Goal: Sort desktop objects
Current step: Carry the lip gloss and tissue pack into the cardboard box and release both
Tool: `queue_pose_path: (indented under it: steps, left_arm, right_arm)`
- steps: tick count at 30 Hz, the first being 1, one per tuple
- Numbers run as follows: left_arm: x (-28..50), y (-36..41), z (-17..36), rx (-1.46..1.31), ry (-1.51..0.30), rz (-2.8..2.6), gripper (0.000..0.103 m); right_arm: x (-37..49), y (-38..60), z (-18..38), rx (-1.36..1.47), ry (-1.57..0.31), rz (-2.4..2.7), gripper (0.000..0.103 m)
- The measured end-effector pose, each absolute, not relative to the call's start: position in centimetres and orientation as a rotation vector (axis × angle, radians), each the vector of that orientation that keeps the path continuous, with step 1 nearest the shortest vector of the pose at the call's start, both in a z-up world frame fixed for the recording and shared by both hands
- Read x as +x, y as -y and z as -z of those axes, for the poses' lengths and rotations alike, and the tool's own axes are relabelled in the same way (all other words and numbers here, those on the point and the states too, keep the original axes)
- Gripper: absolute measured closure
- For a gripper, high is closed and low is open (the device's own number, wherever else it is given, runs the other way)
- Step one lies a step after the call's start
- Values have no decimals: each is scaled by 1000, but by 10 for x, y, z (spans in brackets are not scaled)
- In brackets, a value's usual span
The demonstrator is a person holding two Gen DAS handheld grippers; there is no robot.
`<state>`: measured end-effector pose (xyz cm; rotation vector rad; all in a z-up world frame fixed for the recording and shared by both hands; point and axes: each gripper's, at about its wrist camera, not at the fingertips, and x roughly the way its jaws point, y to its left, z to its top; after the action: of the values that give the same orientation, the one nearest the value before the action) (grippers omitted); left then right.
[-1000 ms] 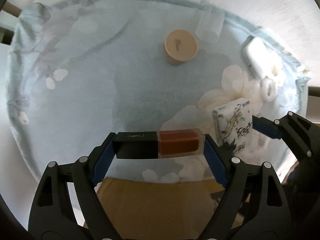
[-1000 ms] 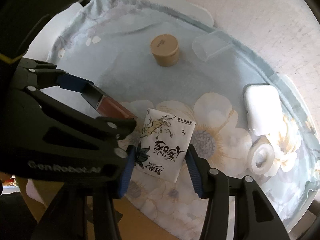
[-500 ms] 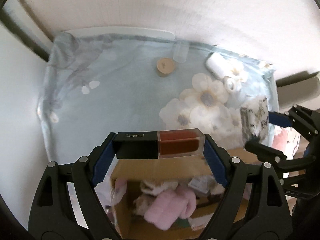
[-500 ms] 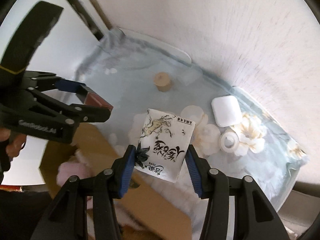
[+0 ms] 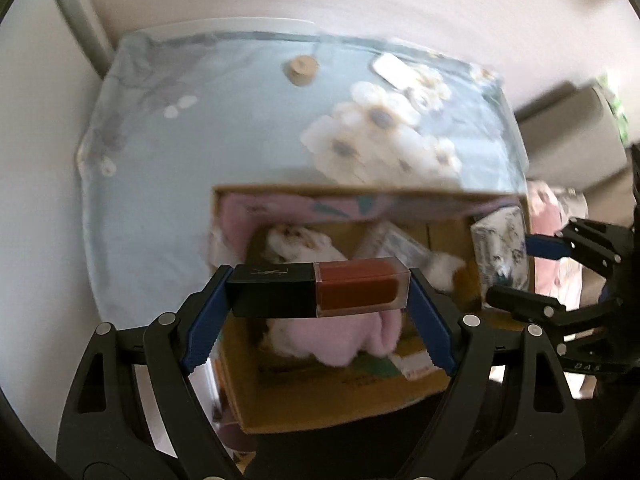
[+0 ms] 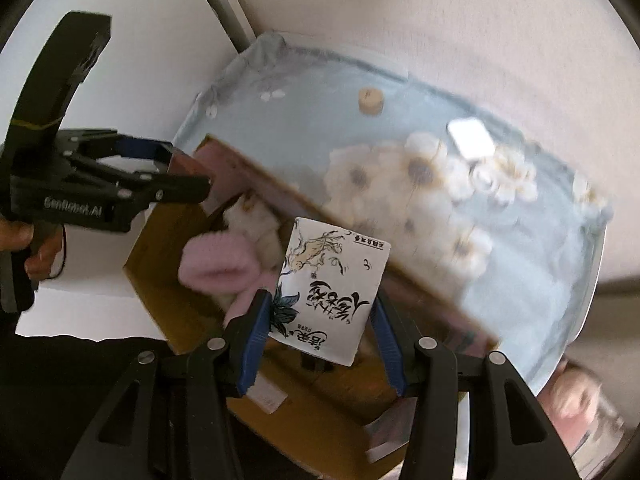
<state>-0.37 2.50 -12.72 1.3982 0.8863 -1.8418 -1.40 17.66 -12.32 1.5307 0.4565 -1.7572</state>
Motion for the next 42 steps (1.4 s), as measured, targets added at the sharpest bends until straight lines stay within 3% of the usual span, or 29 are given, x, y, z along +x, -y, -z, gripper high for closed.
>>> queue_pose_path:
  steps: [5,27,28,30,31,32,42]
  left_arm:
    - [-10,-49,133,1435,-747,1897,21]
    - [-16,-55,157,1518,-701,1956,20]
    - [-16,-55,159,1525,-711,1957,14]
    - [-16,-56,158,1513,-713,1975,0]
    - [-16,-57,156,1503,-697,1987,0]
    - [-16,-57,155,1501,-687,1992,0]
    - [-18,-54,140,1464,-672,2017,0]
  right_arm:
    - [8,-187,131,1572,-408,1811,56]
    - [24,-191,149,1594,-392,1836,55]
    - [24,-189,150,1592,-406,1824,52]
    - [26,-187,151,1586,-428,1803,37]
    - [27,-187,151,1579,-444,1797,24]
    - [28,-187,150,1562,-462,1798,21]
    - [9,-209,115,1366,-441,1902,21]
